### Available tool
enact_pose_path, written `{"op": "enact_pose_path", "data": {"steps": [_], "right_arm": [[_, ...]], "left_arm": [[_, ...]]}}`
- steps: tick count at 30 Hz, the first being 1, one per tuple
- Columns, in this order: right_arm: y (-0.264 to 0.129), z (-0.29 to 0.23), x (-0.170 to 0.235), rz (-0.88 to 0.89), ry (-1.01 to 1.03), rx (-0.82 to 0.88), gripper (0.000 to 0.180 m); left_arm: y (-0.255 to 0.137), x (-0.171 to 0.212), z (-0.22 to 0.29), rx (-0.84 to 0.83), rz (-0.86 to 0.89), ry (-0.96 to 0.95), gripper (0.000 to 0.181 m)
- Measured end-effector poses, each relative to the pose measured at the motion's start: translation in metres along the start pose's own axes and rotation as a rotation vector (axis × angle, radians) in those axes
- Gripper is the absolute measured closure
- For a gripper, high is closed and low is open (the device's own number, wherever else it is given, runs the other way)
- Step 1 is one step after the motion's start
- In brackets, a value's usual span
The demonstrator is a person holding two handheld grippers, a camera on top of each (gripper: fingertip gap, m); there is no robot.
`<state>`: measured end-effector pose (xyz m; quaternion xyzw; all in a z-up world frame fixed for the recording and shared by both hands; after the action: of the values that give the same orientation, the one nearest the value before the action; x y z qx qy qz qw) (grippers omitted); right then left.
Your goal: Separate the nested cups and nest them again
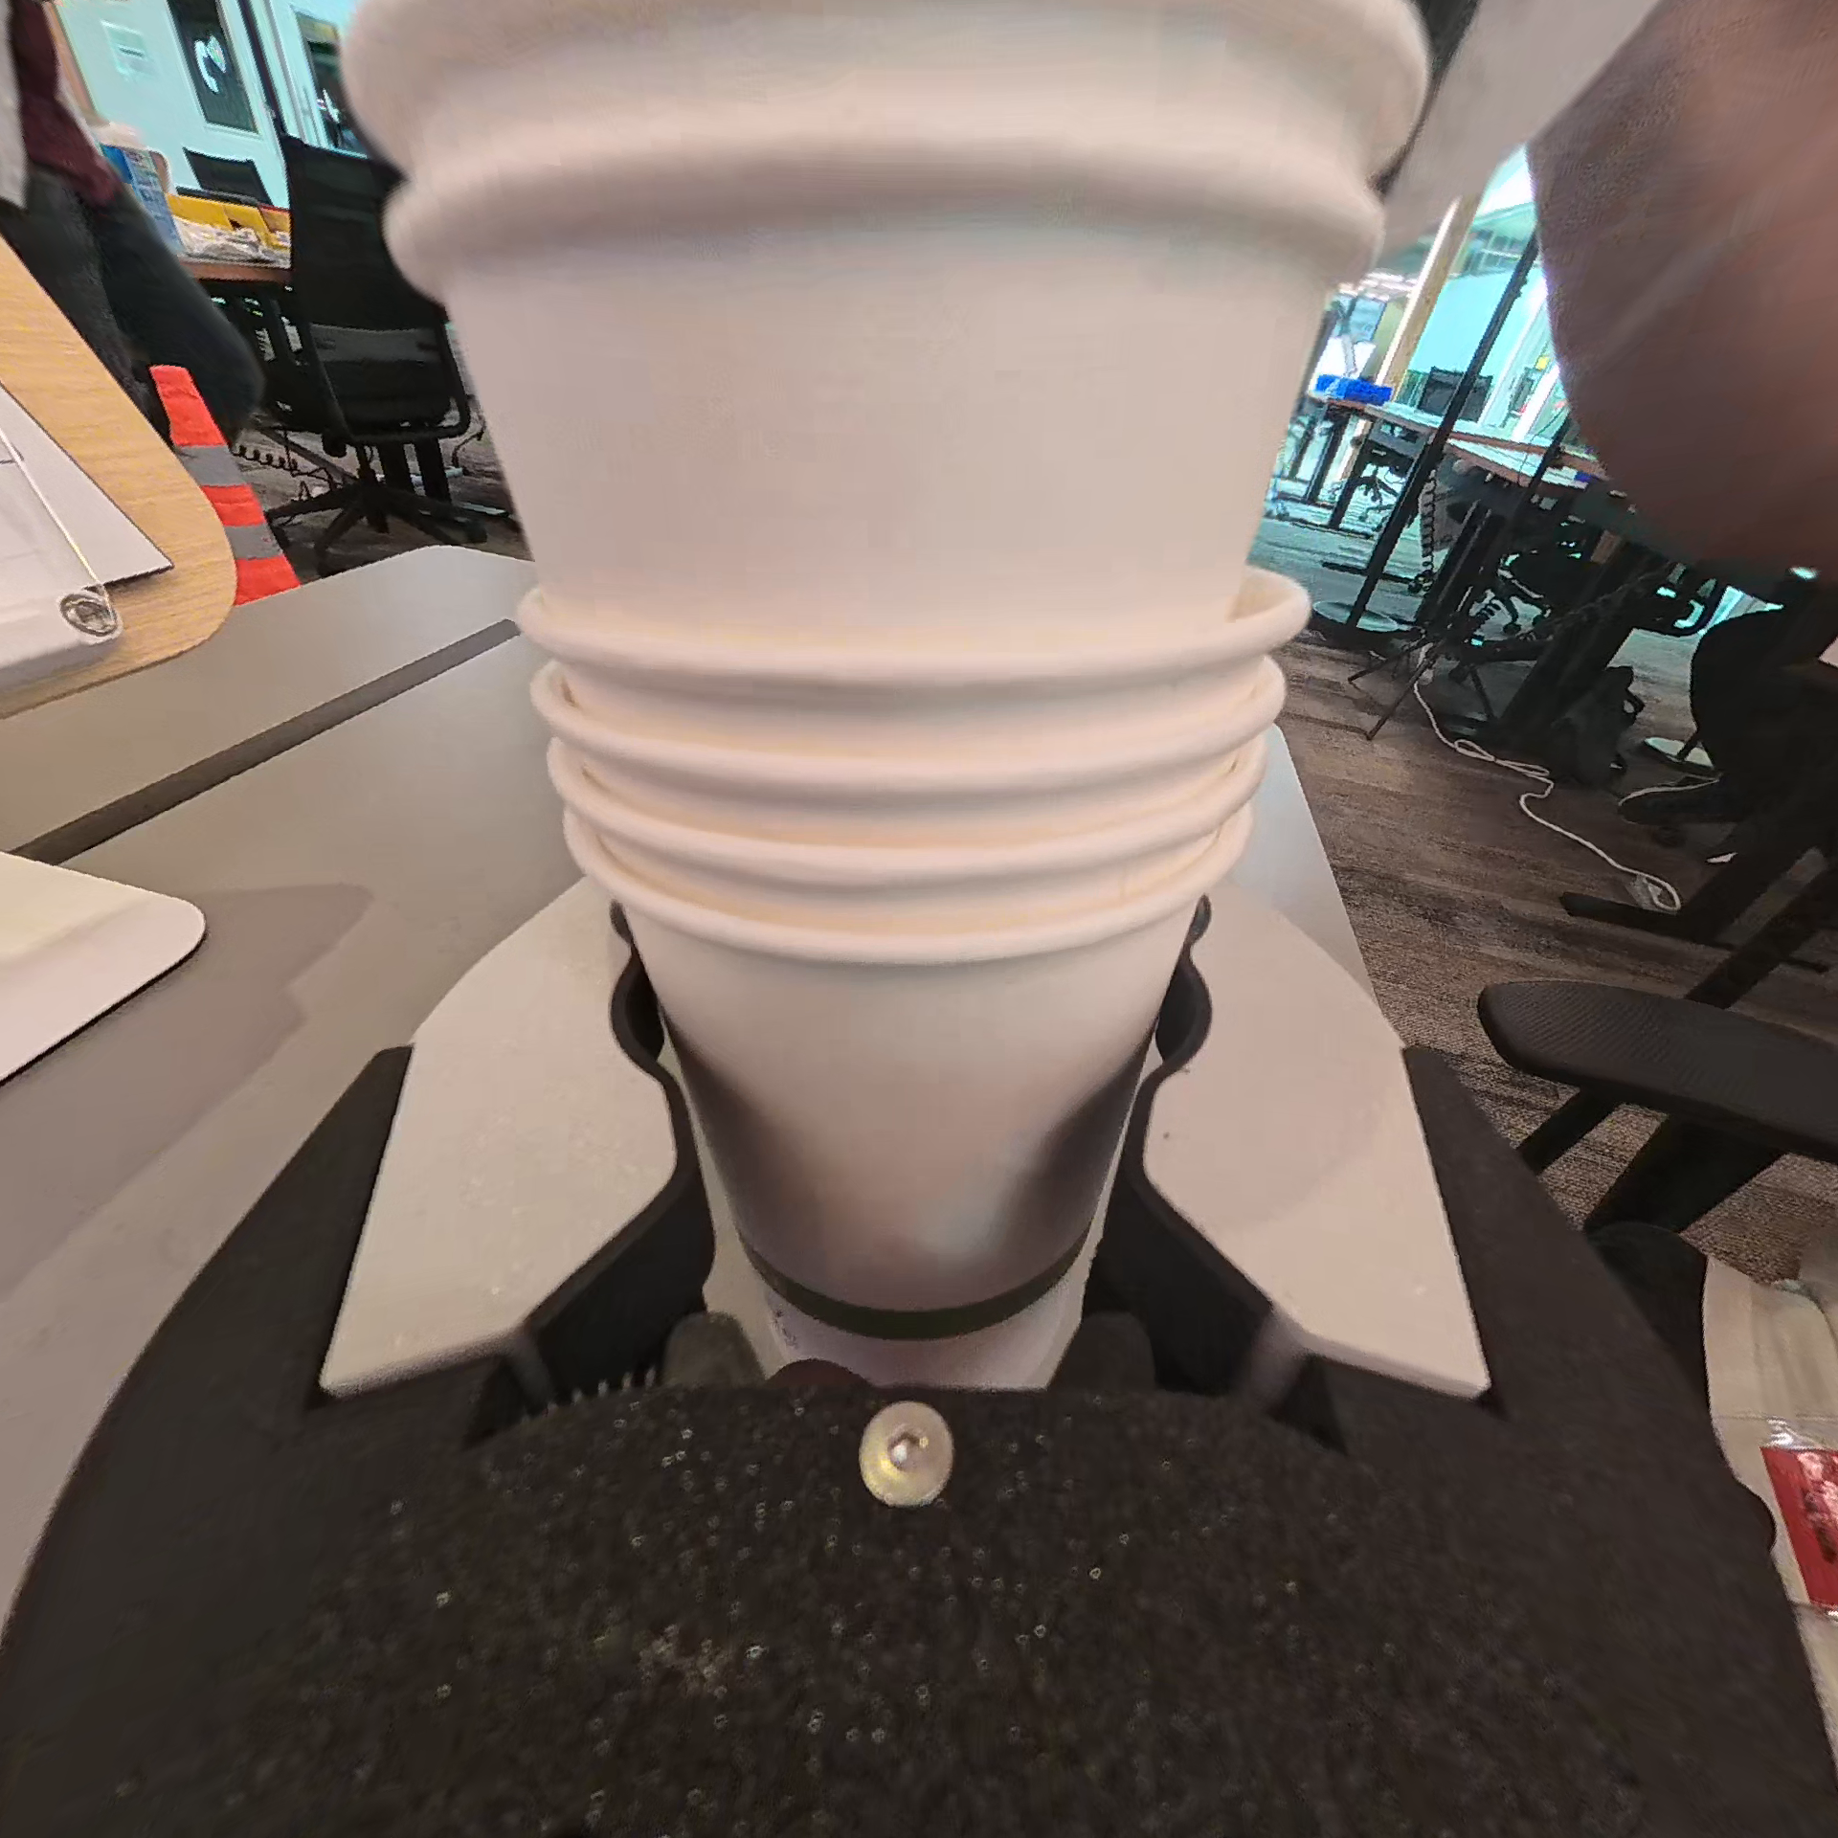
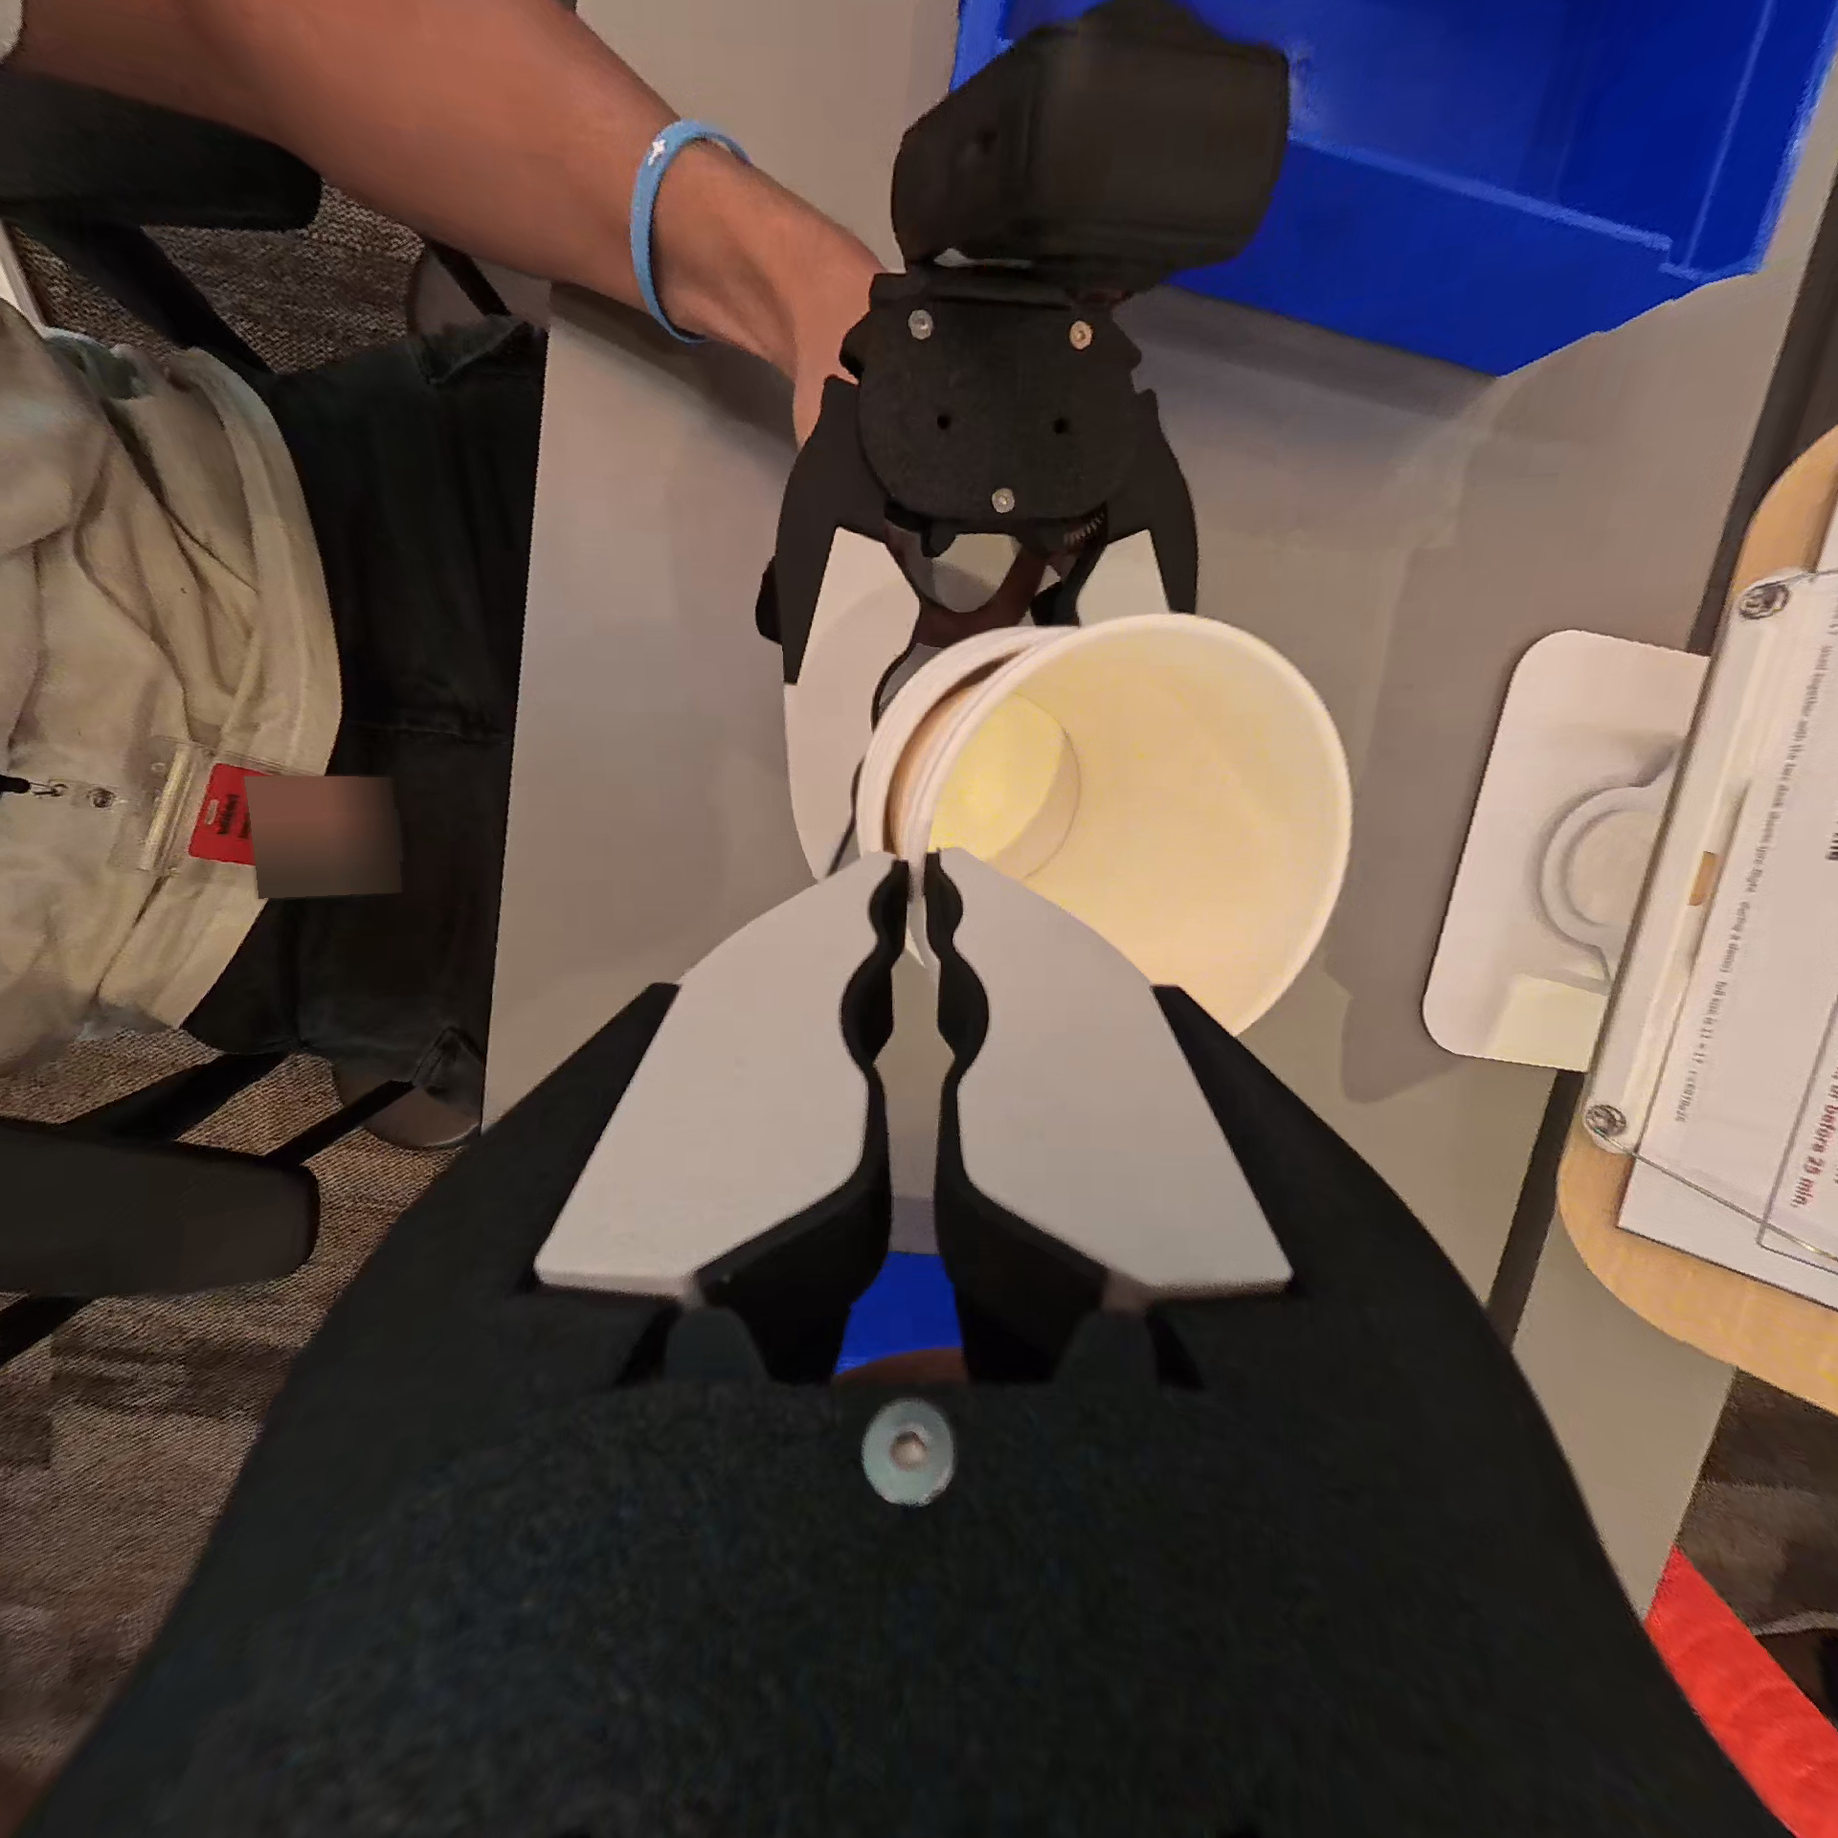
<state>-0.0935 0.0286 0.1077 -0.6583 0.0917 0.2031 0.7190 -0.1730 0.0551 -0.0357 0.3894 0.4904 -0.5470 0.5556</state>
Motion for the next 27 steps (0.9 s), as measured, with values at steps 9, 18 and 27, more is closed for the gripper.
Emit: {"op": "enact_pose_path", "data": {"steps": [9,18,27], "right_arm": [[-0.042,-0.002,-0.005,0.015,-0.005,0.068,0.176],[-0.092,-0.007,-0.015,0.111,-0.020,0.163,0.176],[-0.058,-0.012,-0.018,0.057,-0.034,0.104,0.176]], "left_arm": [[0.002,0.000,0.006,0.006,0.000,0.022,0.081],[-0.003,-0.001,0.008,-0.005,0.019,0.037,0.082],[0.000,-0.006,0.015,0.011,0.039,0.052,0.081]]}}
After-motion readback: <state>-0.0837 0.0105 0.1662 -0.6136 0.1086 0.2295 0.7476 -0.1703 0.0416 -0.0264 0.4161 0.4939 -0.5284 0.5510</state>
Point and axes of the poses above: each gripper's, where its closed fingertips meet, y out along the fingers, x out of its underside, z = x × y across the jaws, the point moved 7 cm from there along -y, back along the fingers, and after that the axes turned 5 degrees about -y, right-handed, at the moved point
